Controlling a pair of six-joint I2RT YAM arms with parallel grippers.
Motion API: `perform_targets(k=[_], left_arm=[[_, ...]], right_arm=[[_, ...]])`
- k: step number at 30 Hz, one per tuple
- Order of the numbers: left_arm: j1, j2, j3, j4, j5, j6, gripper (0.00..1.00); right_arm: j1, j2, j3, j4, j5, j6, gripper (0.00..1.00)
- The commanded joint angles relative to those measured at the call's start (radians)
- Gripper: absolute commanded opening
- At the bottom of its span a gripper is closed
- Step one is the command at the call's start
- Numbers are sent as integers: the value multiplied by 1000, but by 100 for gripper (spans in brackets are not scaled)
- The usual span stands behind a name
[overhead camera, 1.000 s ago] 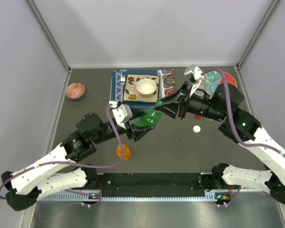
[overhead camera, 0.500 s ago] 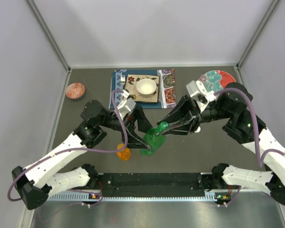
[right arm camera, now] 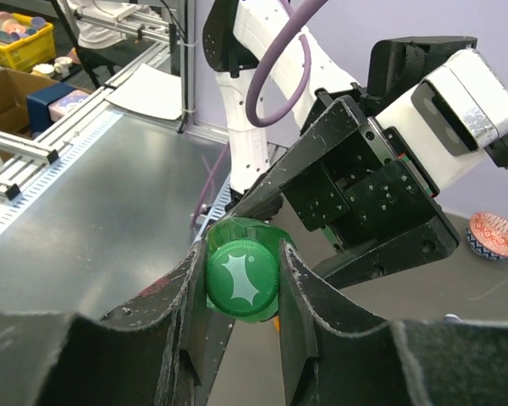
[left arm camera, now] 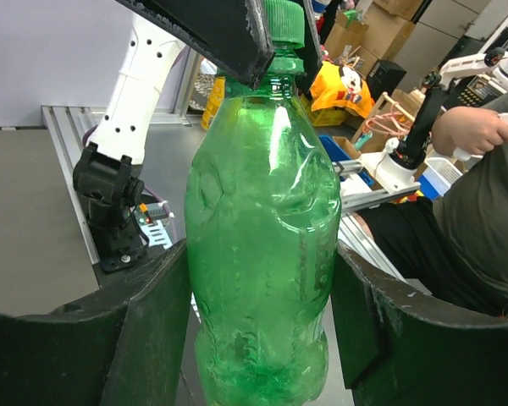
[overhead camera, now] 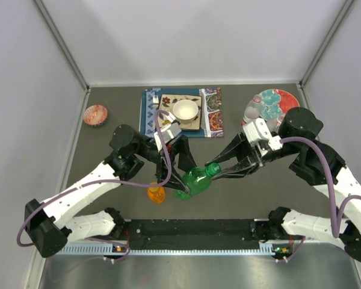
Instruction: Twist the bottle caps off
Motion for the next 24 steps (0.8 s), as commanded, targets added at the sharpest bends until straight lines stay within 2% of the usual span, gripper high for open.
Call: perform_targets(k=[1, 3, 4, 6, 7, 10, 13, 18, 19, 24], left_arm=[[24, -9, 31, 122, -76, -28, 27], [24, -14, 40, 35, -87, 29, 27], [24, -16, 48, -8, -98, 56, 27], [24, -26, 60, -153, -144, 168, 27], [26, -32, 68, -185, -156, 197, 27], [24, -40, 76, -269, -191, 290, 27], [24, -40, 82, -323, -208, 320, 28], [23, -51, 86, -398, -247, 389, 27], [23, -55, 88, -412, -279, 405, 27], [12, -85, 94, -525, -449, 530, 27]], right_arm=[[14, -16, 3, -209, -48, -58, 0], [14, -17, 9, -203, 4, -42, 3], [14, -19, 15, -200, 59, -29, 16], [15, -22, 29, -183, 133, 15, 29], [12, -27, 32, -179, 178, 23, 38], [14, -34, 38, -153, 257, 58, 54], [15, -43, 46, -116, 321, 92, 63], [14, -43, 77, -53, 479, 176, 70], [14, -42, 81, -23, 575, 194, 72], [14, -16, 130, 22, 847, 337, 76]])
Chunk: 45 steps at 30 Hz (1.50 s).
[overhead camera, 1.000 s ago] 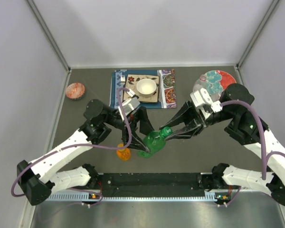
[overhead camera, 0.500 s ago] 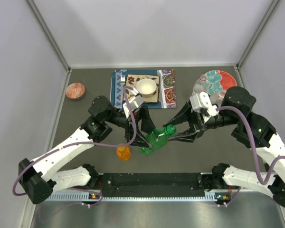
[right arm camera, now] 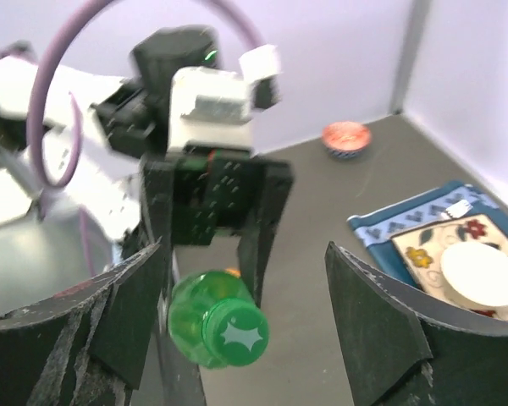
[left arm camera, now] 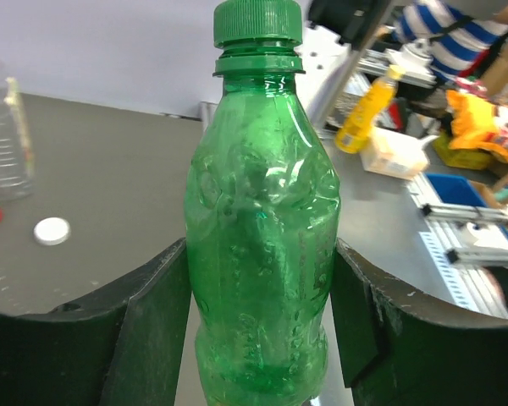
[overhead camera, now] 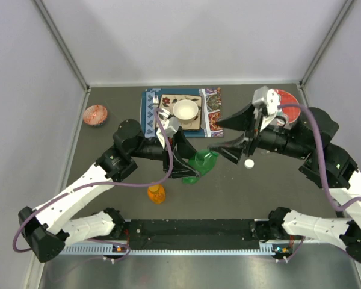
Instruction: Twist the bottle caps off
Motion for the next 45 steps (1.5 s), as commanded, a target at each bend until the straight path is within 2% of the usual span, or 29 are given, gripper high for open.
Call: perform_targets(k=[1, 4, 5, 8, 9, 11, 12, 19, 23, 26, 35, 41, 45], left_arm=[[-13, -52, 47, -105, -201, 173, 27], [-56, -83, 49, -169, -399, 265, 27], [-88, -97, 47, -178, -533, 288, 27], [-169, -115, 41, -205, -753, 366, 26], [-191, -118, 40, -205, -899, 380, 26], [-251, -124, 30, -200, -1006, 432, 26], [-271, -124, 26, -195, -1131, 446, 25], [-381, -101, 0, -148, -1485, 535, 25], [-429, -81, -14, -91, -1602, 576, 25], [-450, -71, -19, -70, -1639, 601, 24], [-469, -57, -26, -40, -1660, 621, 24], [-475, -57, -30, -39, -1665, 626, 24], [-478, -58, -33, -37, -1663, 626, 24]], right_arm=[[6, 23, 80, 96, 342, 160, 79], [7, 41, 84, 91, 475, 266, 79], [6, 48, 88, 85, 500, 317, 79], [7, 87, 109, 21, 561, 416, 79], [7, 95, 109, 1, 575, 434, 78], [12, 112, 103, -10, 606, 474, 78], [12, 117, 100, -15, 617, 485, 78], [35, 152, 89, -21, 666, 543, 75], [40, 175, 88, -22, 661, 563, 75], [43, 195, 89, -21, 658, 570, 74], [46, 250, 104, -9, 670, 564, 73], [44, 256, 97, 2, 675, 560, 65], [44, 255, 86, 14, 669, 556, 56]])
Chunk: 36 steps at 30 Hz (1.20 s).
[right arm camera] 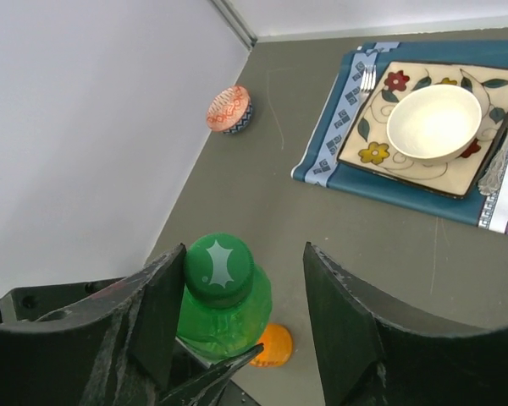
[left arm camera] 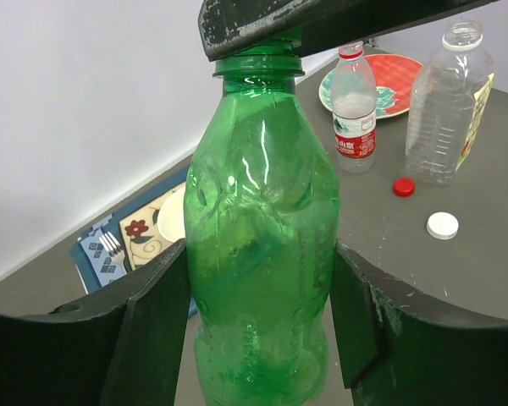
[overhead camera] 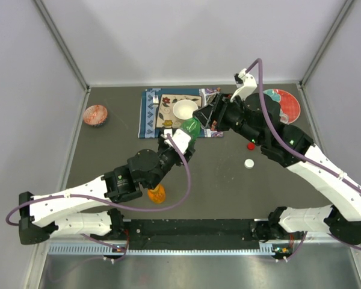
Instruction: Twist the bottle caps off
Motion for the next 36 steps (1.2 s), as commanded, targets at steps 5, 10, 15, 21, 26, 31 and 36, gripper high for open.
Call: perform_targets(k=[5, 10, 15, 21, 26, 31, 36], left_arm=[[-10, -5, -4, 63, -16, 14, 24], [-10, -10, -5, 68, -16, 14, 24], [-11, -33, -13, 75, 45, 6, 23], [22, -97, 30, -18, 298, -45, 23], [287, -191, 56, -12, 934, -314, 23], [484, -163, 90, 54, 1368, -474, 24], [555, -84, 75, 286, 1624, -708, 25]], right_arm=[[12, -4, 4, 53, -11, -15, 42], [12, -11, -7, 62, -32, -27, 20], [12, -23, -16, 71, -75, -70, 0], [12, -48, 36, 42, -242, -315, 0], [-25, -82, 85, 13, -521, -410, 0], [-33, -126, 68, 31, -706, -458, 0], [-37, -210, -35, 152, -910, -496, 0]])
